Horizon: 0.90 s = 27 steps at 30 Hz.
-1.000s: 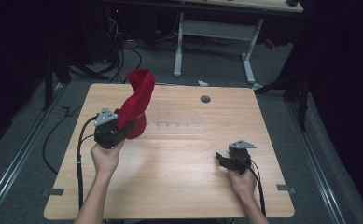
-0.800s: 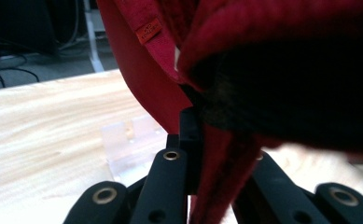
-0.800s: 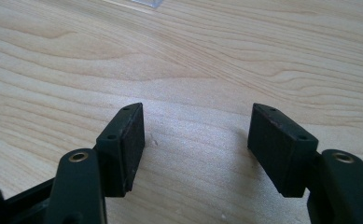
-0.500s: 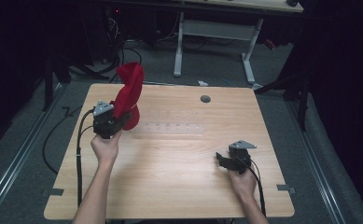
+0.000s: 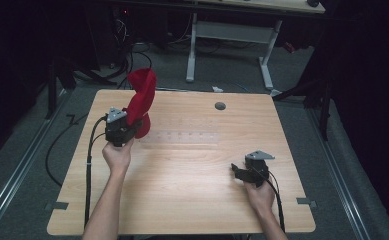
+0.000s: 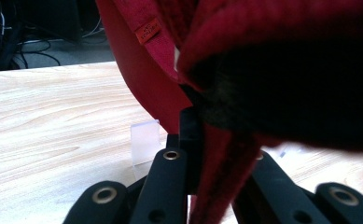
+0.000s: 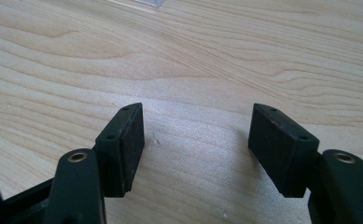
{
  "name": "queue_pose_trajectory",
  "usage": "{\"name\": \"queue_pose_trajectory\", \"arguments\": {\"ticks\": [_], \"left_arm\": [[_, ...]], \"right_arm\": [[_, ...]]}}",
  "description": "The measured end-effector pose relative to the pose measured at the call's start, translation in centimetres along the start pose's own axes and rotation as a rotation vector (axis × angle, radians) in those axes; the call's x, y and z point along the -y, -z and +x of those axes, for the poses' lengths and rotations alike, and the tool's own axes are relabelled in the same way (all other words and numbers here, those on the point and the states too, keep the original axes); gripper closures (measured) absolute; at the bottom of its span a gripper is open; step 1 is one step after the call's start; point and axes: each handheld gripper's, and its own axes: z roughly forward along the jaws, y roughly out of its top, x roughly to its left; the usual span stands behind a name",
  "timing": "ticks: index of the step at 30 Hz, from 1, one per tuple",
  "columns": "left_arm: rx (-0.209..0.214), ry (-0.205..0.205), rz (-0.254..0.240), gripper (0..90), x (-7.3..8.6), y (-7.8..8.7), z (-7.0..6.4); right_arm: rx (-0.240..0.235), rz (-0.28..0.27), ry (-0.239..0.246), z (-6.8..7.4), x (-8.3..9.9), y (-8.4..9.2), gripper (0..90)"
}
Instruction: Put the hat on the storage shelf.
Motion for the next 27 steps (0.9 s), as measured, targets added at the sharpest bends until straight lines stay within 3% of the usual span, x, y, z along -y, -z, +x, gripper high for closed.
{"name": "queue_pose_trajectory", "arguments": {"ticks": [3, 13, 27], "left_arm": [[-0.002, -0.022, 0.004, 85.6, 0.4, -0.2, 0.0], [-0.011, -0.034, 0.013, 85.4, 1.3, -0.9, 0.2], [-0.002, 0.006, 0.038, 83.9, 2.0, -1.0, 1.4]], "right_arm": [[0.000, 0.000, 0.002, 0.0, 0.0, 0.0, 36.0], [-0.001, 0.000, 0.003, 0.0, 0.0, 0.0, 36.0], [-0.005, 0.001, 0.005, 0.0, 0.0, 0.0, 35.7]]}}
